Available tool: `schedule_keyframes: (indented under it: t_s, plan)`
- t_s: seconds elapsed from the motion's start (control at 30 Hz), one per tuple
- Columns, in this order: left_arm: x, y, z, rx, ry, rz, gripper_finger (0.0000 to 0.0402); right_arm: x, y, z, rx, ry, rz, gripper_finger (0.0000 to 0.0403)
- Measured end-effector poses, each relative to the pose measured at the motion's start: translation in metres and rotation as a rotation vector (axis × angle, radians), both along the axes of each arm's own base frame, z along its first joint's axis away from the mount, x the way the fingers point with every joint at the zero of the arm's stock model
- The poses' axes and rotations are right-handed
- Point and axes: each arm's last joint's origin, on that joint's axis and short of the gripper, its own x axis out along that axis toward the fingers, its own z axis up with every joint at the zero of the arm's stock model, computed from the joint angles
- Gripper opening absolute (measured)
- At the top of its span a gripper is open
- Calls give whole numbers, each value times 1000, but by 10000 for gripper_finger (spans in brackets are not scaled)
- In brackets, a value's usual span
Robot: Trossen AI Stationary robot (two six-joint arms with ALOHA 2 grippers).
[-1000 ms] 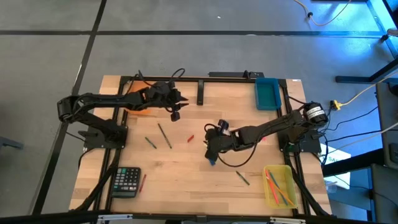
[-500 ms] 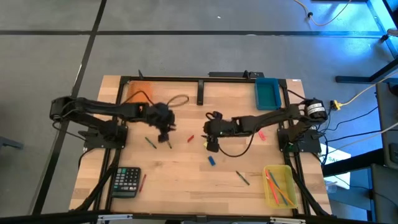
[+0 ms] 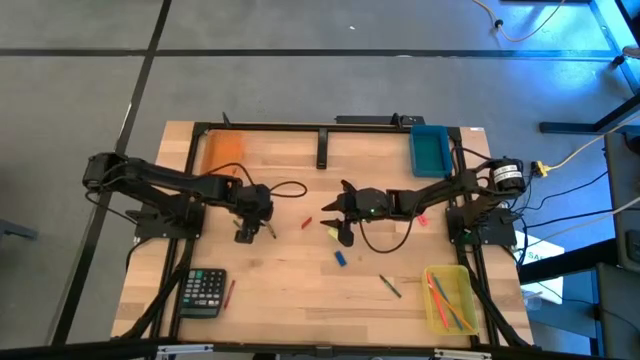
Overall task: Sort crayons/erasers/pens/pencils in bins
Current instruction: Put the black pencil into the yellow bin
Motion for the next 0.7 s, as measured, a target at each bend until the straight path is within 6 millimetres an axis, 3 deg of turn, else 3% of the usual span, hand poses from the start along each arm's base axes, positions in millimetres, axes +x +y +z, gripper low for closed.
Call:
schedule_keyframes:
  t_s: [0.4, 0.7]
  plan:
    - [17, 7, -43, 119, 181, -45, 86, 0, 8, 0, -2, 0, 25, 204]
    - [20, 8, -45, 79, 180, 22, 63, -1, 19, 0, -1, 1, 56, 204]
